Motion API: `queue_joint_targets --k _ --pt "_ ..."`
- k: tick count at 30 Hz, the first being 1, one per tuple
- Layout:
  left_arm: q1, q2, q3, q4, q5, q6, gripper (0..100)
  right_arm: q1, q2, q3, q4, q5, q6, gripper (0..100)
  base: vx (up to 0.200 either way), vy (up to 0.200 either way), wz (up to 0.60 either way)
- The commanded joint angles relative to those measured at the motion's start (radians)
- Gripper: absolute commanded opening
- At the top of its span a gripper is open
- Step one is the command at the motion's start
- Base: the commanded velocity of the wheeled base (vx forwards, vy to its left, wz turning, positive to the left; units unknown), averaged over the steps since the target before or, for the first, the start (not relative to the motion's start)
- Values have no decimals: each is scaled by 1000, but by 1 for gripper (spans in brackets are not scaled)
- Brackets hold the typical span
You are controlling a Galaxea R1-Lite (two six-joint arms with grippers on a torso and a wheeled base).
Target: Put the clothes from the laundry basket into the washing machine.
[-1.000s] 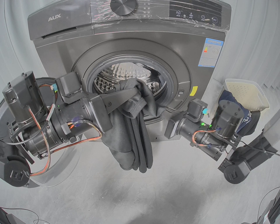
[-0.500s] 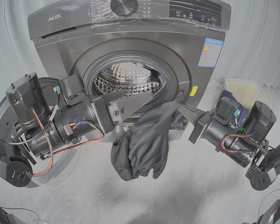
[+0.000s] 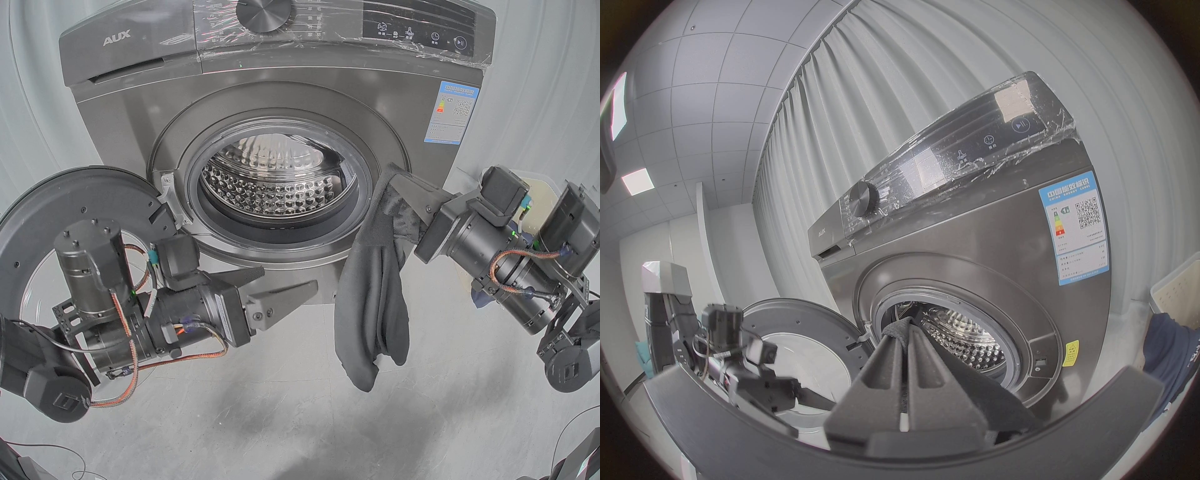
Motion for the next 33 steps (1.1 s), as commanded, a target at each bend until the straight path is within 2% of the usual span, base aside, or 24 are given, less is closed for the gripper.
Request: queue_joint_targets --k 1,4,6,7,11,18,24,28,33 --pt "4 68 22 -1 -1 3 100 4 -24 -4 2 2 -1 0 0 0 0" --pt "33 129 10 -4 -1 21 100 7 -39 11 0 5 1 0 0 0 0" --pt "34 131 8 -4 -1 23 100 7 -39 13 0 5 1 0 0 0 0" --pt "62 188 -12 -30 3 44 100 10 -62 43 2 10 -1 0 0 0 0" --pt "85 261 -53 -73 18 49 100 28 -89 93 8 19 -1 0 0 0 0" --pt "123 356 -133 -79 46 50 100 44 -125 171 11 50 -1 0 0 0 0" --pt "123 396 -144 -84 35 67 100 45 -103 139 14 59 -2 0 0 0 0" --pt "93 427 -153 -90 27 73 100 61 -62 94 27 59 -2 0 0 0 0" --pt "58 444 -190 -93 -5 85 100 74 -36 66 25 59 -1 0 0 0 0"
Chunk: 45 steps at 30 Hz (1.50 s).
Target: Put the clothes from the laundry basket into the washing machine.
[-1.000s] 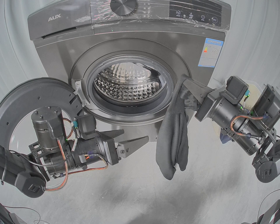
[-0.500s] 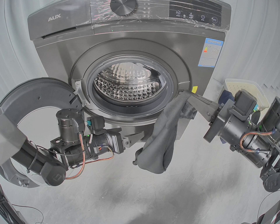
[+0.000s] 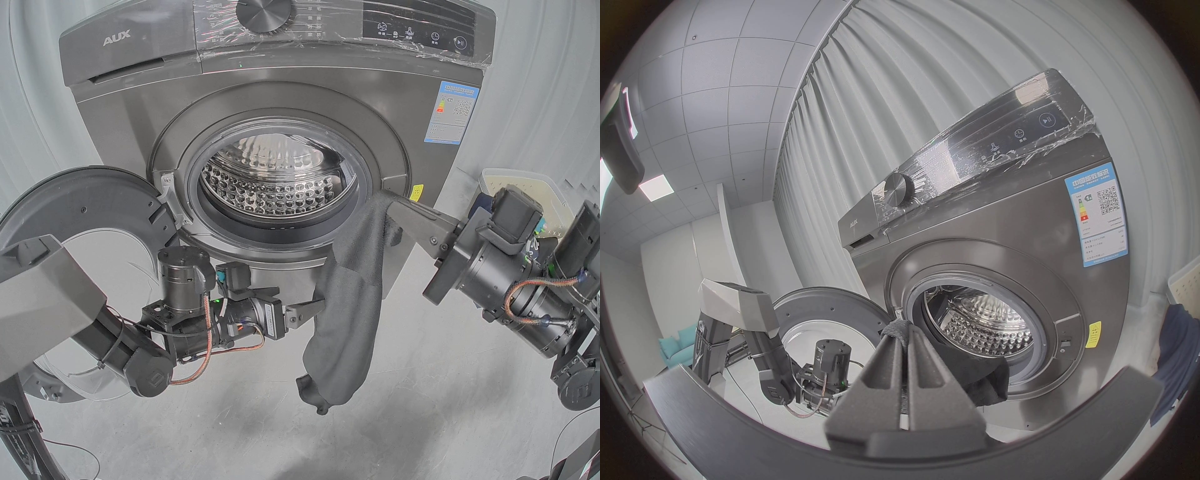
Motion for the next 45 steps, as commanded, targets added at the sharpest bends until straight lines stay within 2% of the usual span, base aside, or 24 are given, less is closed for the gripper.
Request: queue_joint_targets --k 1,5,10,23,36,41,45 --pt "-31 30 -27 -2 -24 6 100 10 34 -19 -1 1 1 0 0 0 0" --pt "-50 20 -17 -10 -47 11 100 5 34 -14 -1 -1 1 0 0 0 0" --pt "-50 16 -3 -29 -50 20 100 1 32 -8 -3 -1 1 0 0 0 0" --pt "-91 36 20 -105 -99 19 100 -7 34 -5 -1 -4 2 0 0 0 0" --pt "-105 71 9 -132 -81 16 100 -8 32 -4 -3 -6 2 0 0 0 0" --pt "-89 80 9 -146 -78 17 100 -8 31 4 -3 -6 1 0 0 0 0" --pt "-51 68 34 -174 -78 17 100 -8 23 27 -3 -4 1 0 0 0 0"
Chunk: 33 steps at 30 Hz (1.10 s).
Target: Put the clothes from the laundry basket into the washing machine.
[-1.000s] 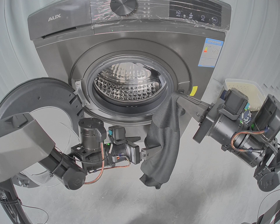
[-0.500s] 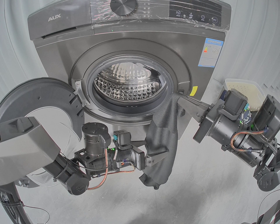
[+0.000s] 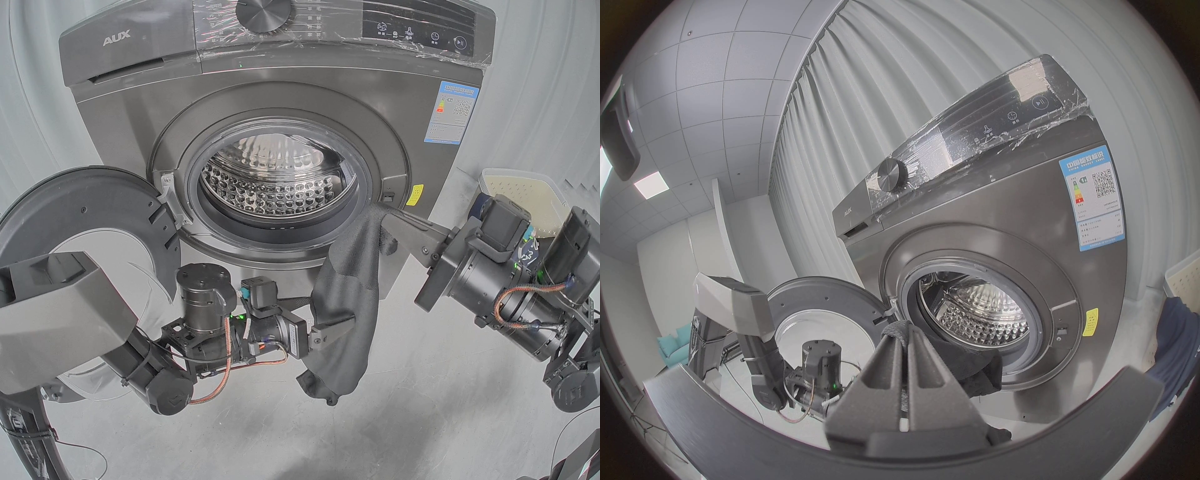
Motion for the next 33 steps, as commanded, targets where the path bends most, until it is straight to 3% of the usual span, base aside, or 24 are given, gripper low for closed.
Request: queue_joint_targets --k 1,13,33 --pt "27 -6 18 -17 1 0 100 0 -6 18 0 2 -1 0 0 0 0" --pt "82 22 25 -63 -13 3 100 5 -20 20 0 3 -1 0 0 0 0" --pt "14 98 -97 -54 -7 -2 100 13 2 -6 2 3 -1 0 0 0 0"
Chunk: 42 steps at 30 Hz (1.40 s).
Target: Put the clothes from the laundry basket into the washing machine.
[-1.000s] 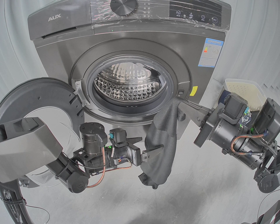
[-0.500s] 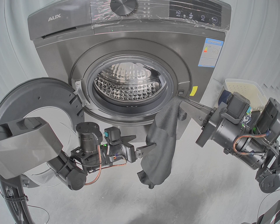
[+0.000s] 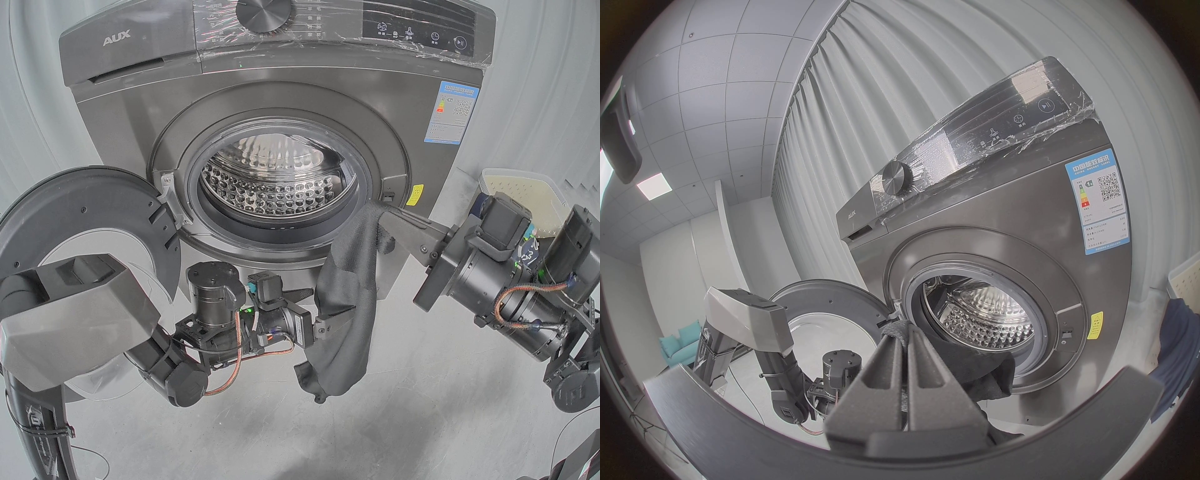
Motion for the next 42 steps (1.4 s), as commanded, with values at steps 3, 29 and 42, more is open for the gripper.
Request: queue_joint_targets --k 3,29,42 --pt "-9 10 -18 -2 2 -2 100 2 5 4 0 0 0 0 0 0 0" --pt "17 -254 88 -48 239 1 0 -124 -28 85 -12 2 -3 0 0 0 0" --pt "-53 -356 134 -55 340 93 0 -146 -13 74 -18 2 2 0 0 0 0"
